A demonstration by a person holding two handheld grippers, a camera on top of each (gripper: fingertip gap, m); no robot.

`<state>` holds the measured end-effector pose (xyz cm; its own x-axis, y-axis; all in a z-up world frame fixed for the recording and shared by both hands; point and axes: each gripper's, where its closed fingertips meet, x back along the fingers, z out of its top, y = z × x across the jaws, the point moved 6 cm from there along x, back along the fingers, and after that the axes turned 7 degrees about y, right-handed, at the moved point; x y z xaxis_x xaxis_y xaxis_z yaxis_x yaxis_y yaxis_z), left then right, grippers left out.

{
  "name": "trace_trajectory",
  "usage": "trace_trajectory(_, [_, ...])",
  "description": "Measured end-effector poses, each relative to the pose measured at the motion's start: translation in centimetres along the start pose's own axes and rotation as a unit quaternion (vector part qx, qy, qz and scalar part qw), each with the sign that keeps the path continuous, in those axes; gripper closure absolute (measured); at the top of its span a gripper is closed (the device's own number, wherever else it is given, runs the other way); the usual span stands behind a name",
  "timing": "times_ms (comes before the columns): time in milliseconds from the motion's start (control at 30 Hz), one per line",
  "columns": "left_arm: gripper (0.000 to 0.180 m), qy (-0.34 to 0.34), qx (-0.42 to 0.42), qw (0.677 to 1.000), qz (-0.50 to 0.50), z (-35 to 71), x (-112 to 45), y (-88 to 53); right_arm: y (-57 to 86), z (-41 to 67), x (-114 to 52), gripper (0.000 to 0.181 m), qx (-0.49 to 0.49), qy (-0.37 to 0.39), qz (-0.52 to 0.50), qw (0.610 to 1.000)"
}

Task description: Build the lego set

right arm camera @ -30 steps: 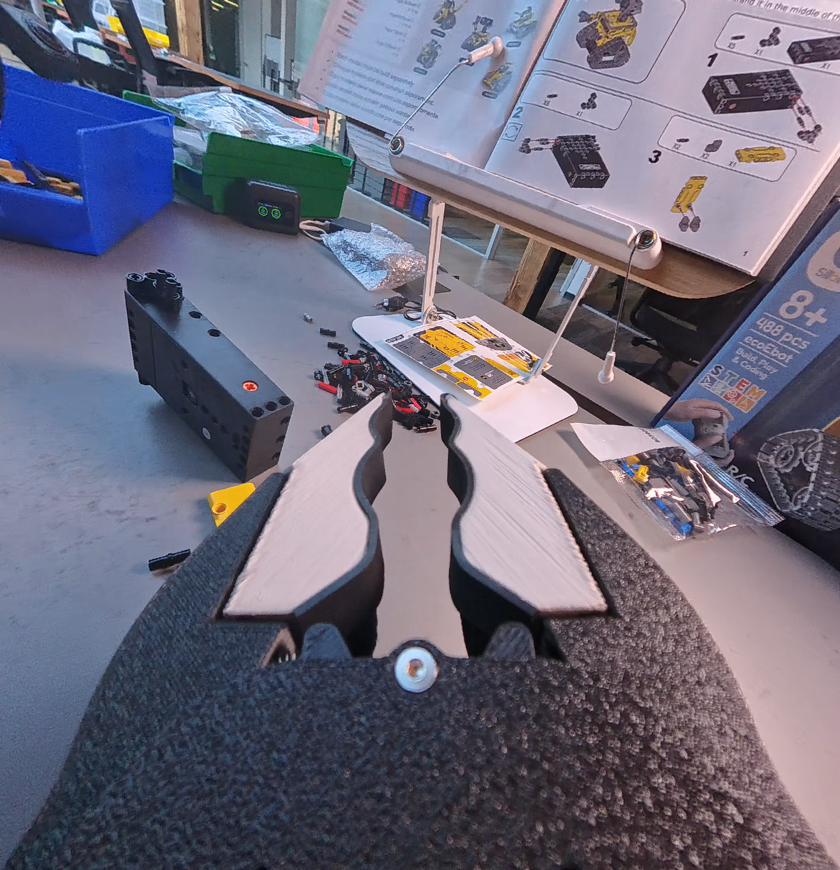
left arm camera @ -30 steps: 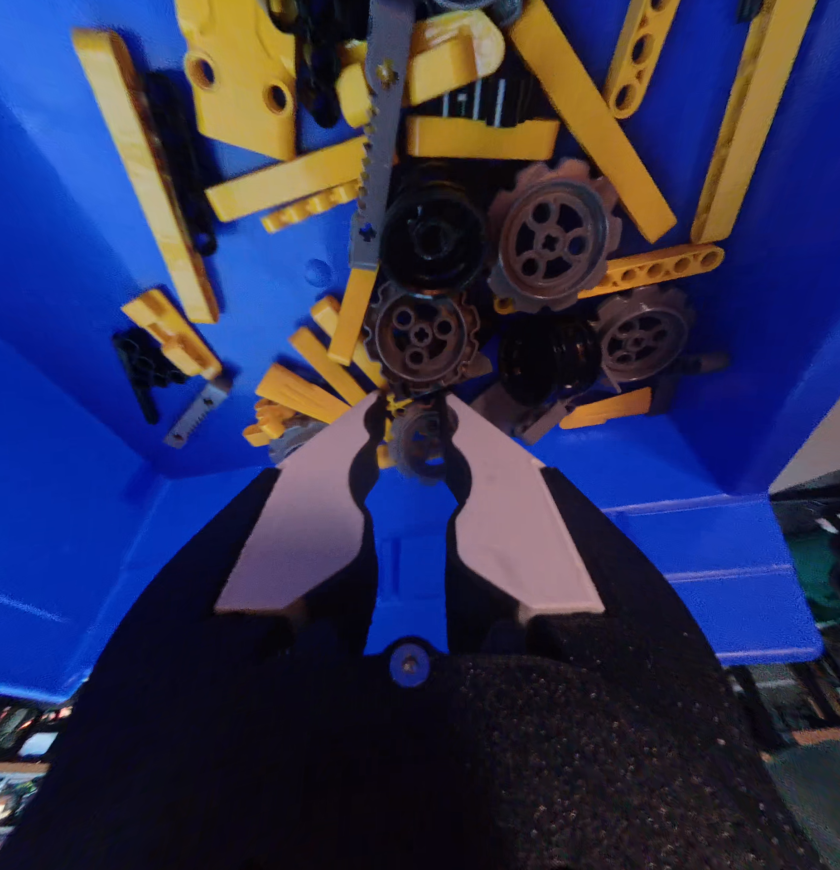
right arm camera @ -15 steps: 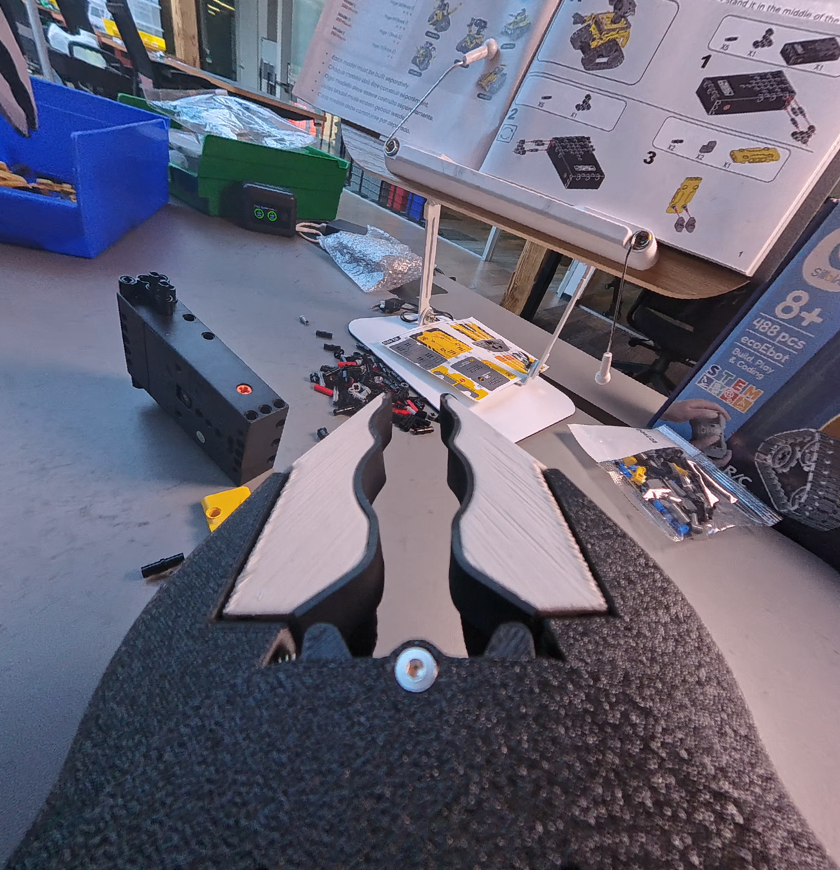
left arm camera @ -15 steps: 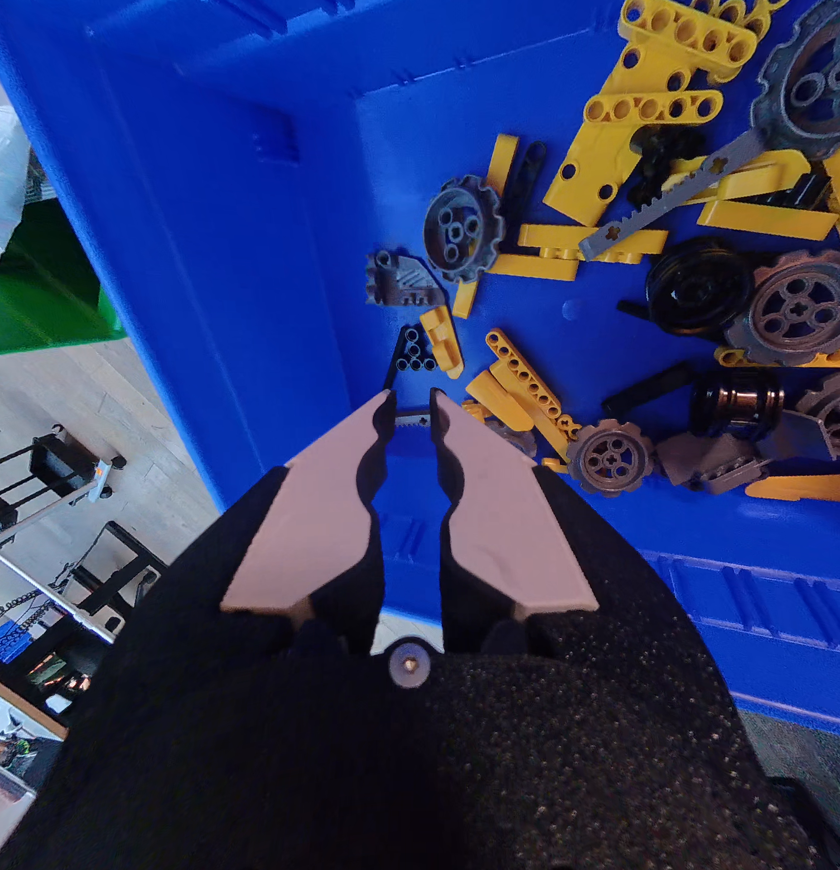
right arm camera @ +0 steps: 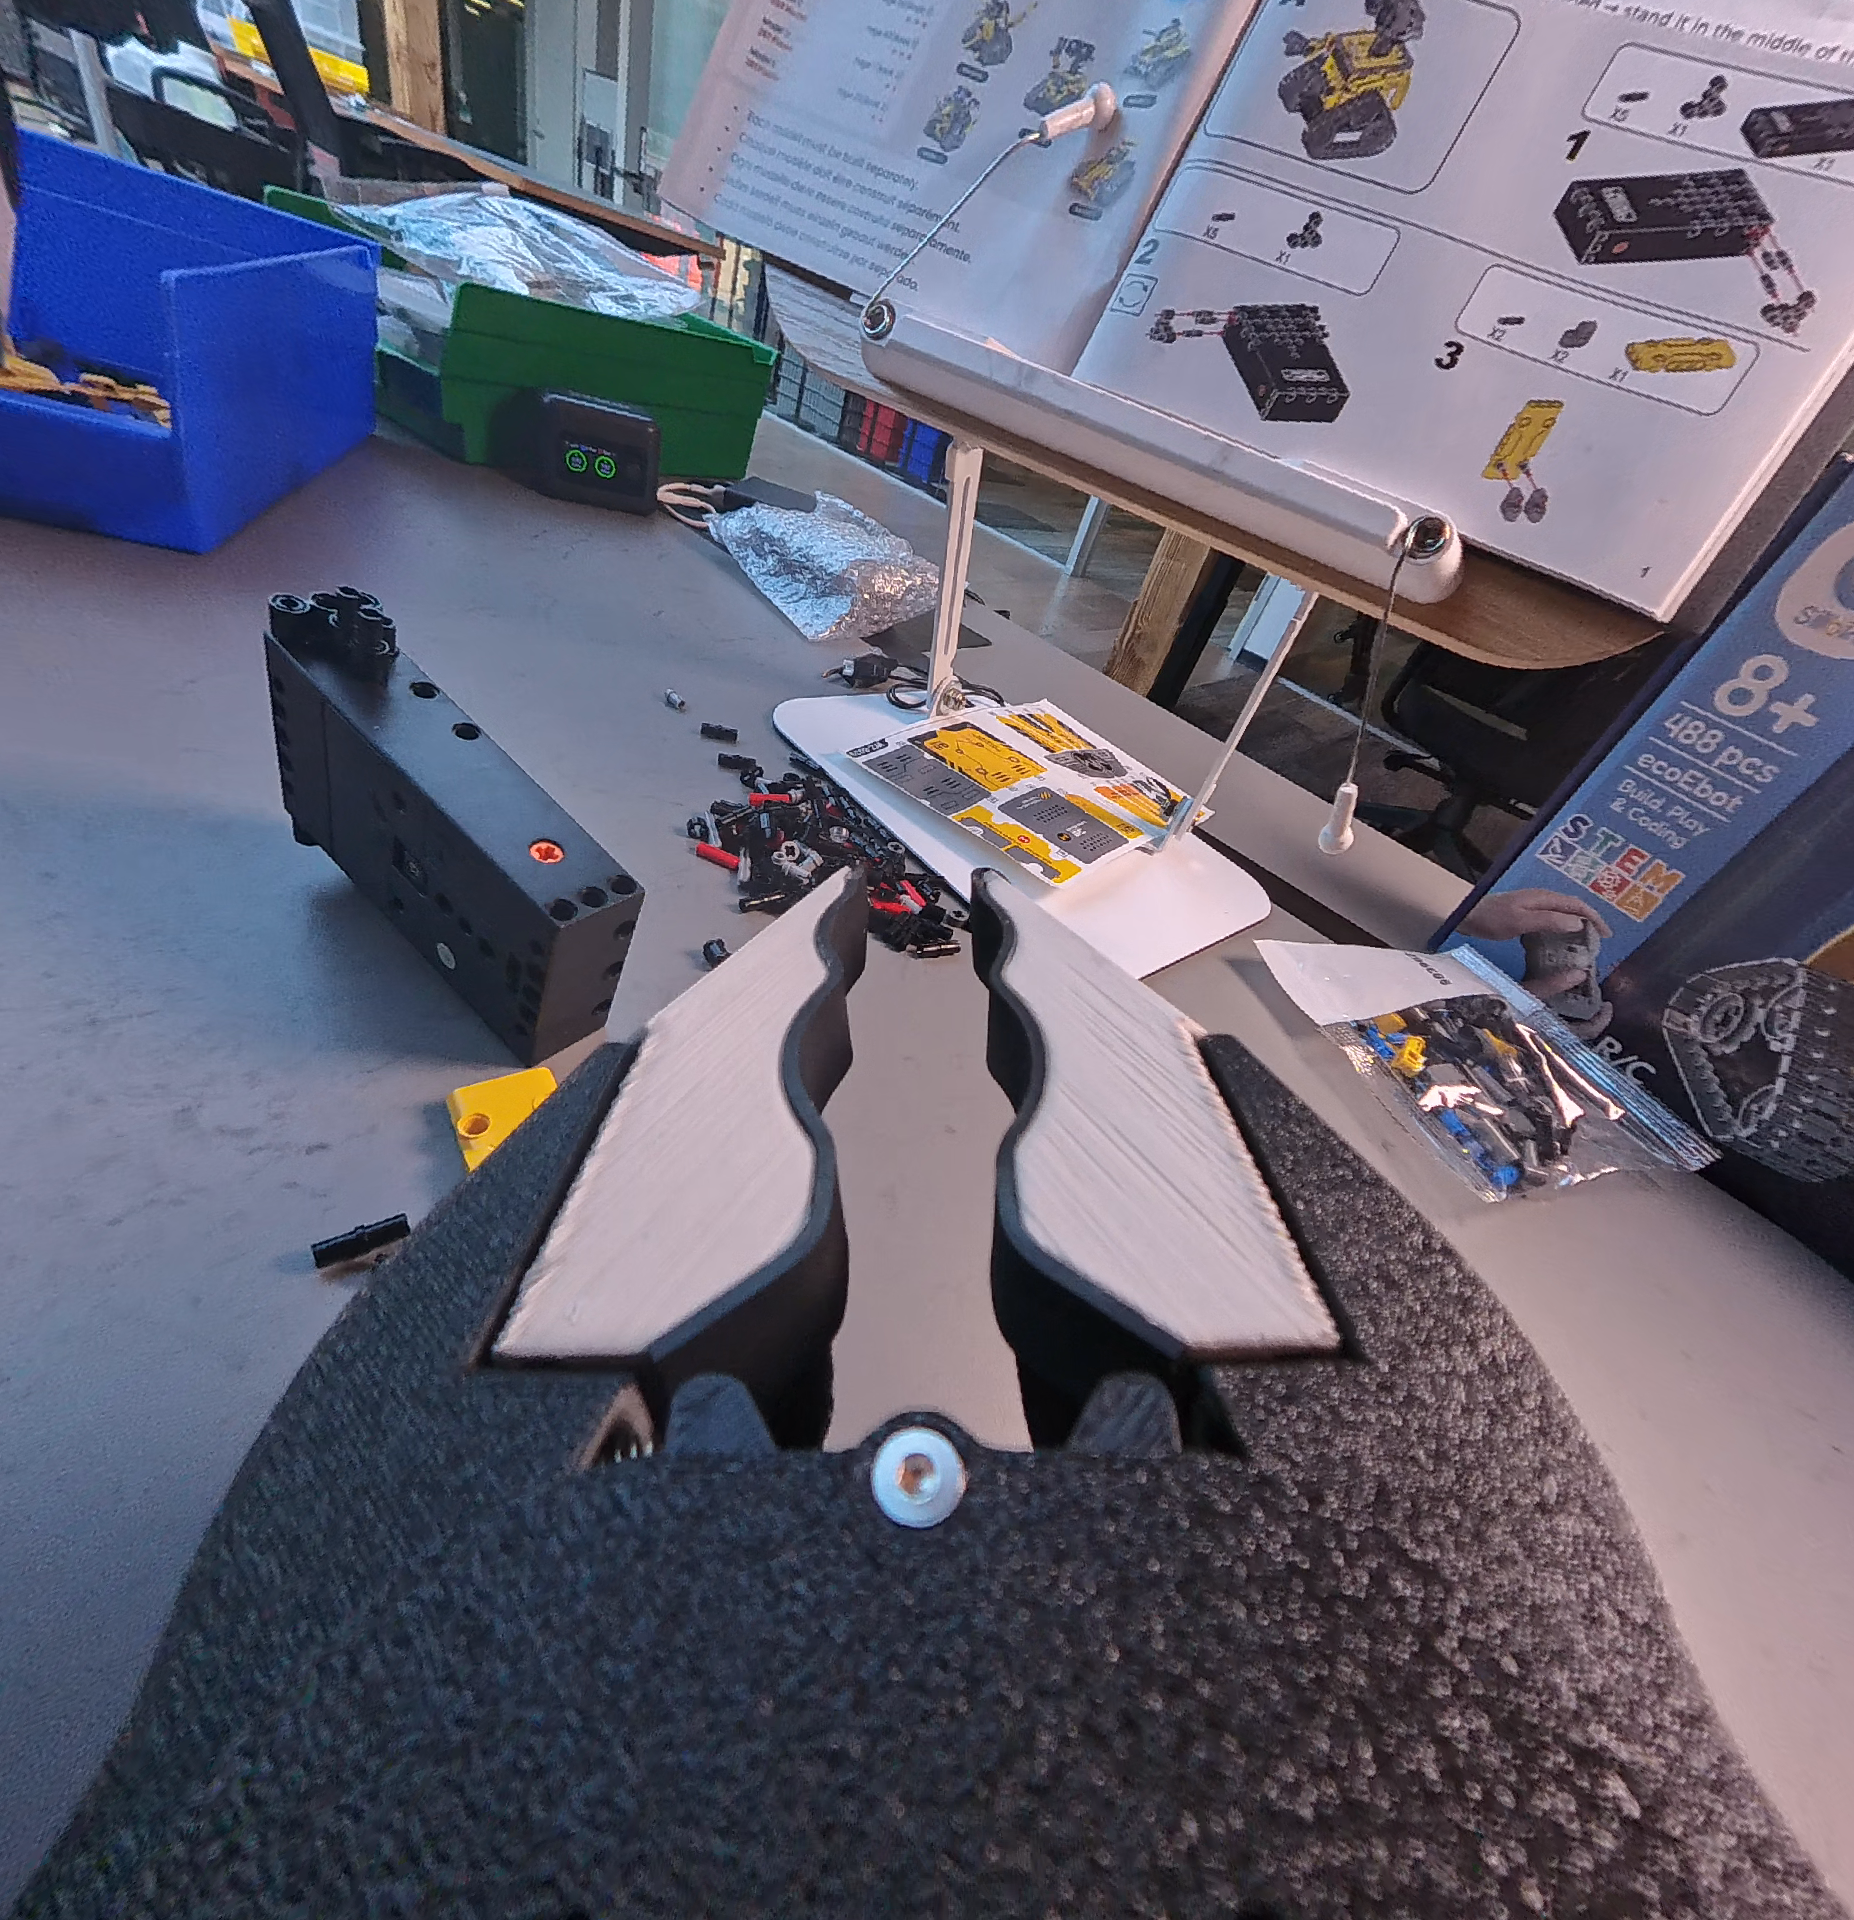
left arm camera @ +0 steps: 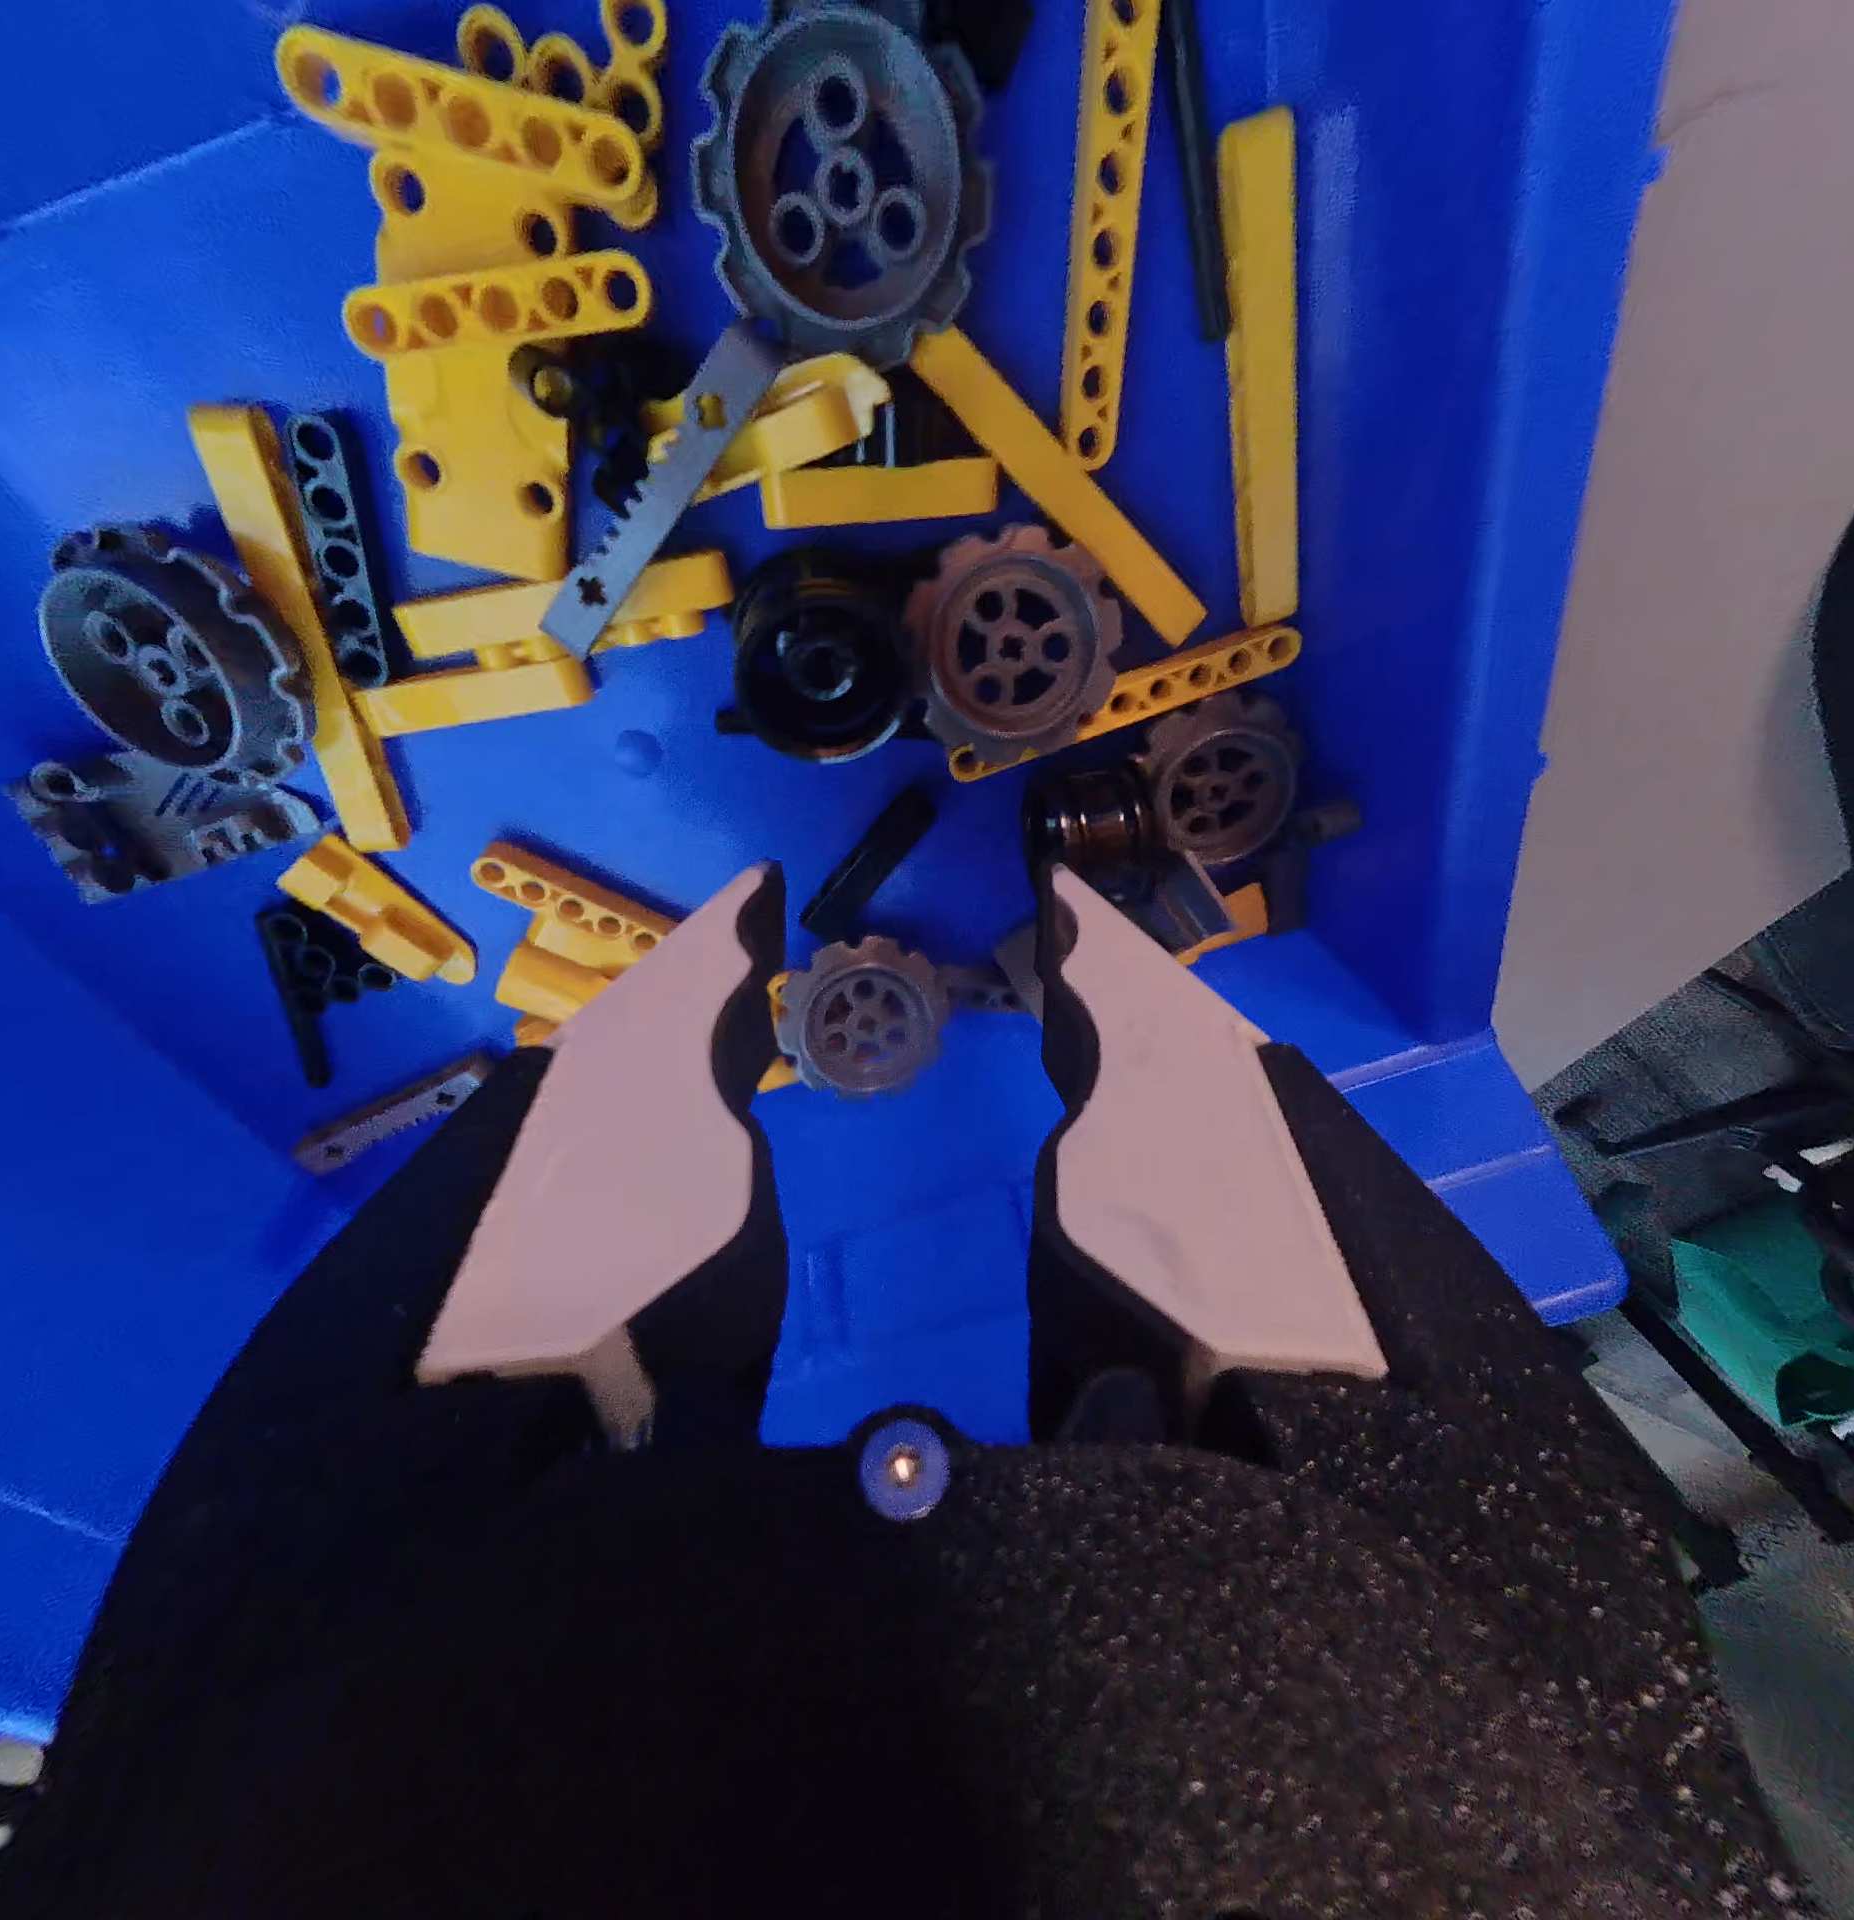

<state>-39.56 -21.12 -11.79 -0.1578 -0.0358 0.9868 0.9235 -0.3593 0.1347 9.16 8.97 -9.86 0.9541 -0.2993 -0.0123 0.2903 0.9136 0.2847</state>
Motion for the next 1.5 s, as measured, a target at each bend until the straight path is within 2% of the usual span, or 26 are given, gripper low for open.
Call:
trace_trajectory(267, [0.131,0.037,-0.026,0.996,-0.072,1.5,0.4,2.5,-0.1,0.0,0.0,0.163,0.004,-0.002,-0.002,1.000])
trace_trajectory(333, [0.131,0.014,-0.033,0.996,-0.084,1.1,-0.3,3.1,-0.1,-0.1,-0.1,0.163,0.005,-0.005,-0.002,1.000])
trace_trajectory(400, [0.136,-0.035,-0.048,0.996,-0.065,0.3,-1.4,3.0,-0.1,-0.1,-0.2,0.163,0.007,-0.007,-0.002,1.000])
trace_trajectory(433, [0.146,-0.050,-0.056,0.996,-0.056,0.1,-1.8,2.8,-0.1,-0.1,-0.2,0.163,0.009,-0.007,-0.003,1.000])
trace_trajectory(467, [0.147,-0.055,-0.062,0.996,-0.043,0.0,-2.0,2.5,-0.2,-0.1,-0.2,0.163,0.010,-0.008,-0.003,1.000])
trace_trajectory(633, [0.148,-0.016,-0.047,0.997,0.057,0.3,-0.6,-1.0,-0.2,-0.1,-0.3,0.163,0.014,-0.008,-0.005,1.000])
trace_trajectory(733, [0.147,-0.016,-0.036,0.993,0.110,0.0,0.5,-2.6,-0.1,-0.1,-0.3,0.163,0.013,-0.006,-0.006,1.000])
trace_trajectory(1000, [0.143,-0.006,-0.043,0.986,0.163,0.1,1.5,-2.7,-0.2,0.0,-0.2,0.163,0.013,-0.001,-0.006,1.000])
trace_trajectory(1267, [0.137,0.045,-0.065,0.995,0.067,2.4,1.1,1.4,-0.3,0.1,0.0,0.163,0.010,0.005,0.002,1.000])
trace_trajectory(1500, [0.136,0.018,-0.095,0.995,0.008,3.2,-1.2,4.7,-0.5,0.1,0.2,0.163,0.010,0.006,0.009,1.000])
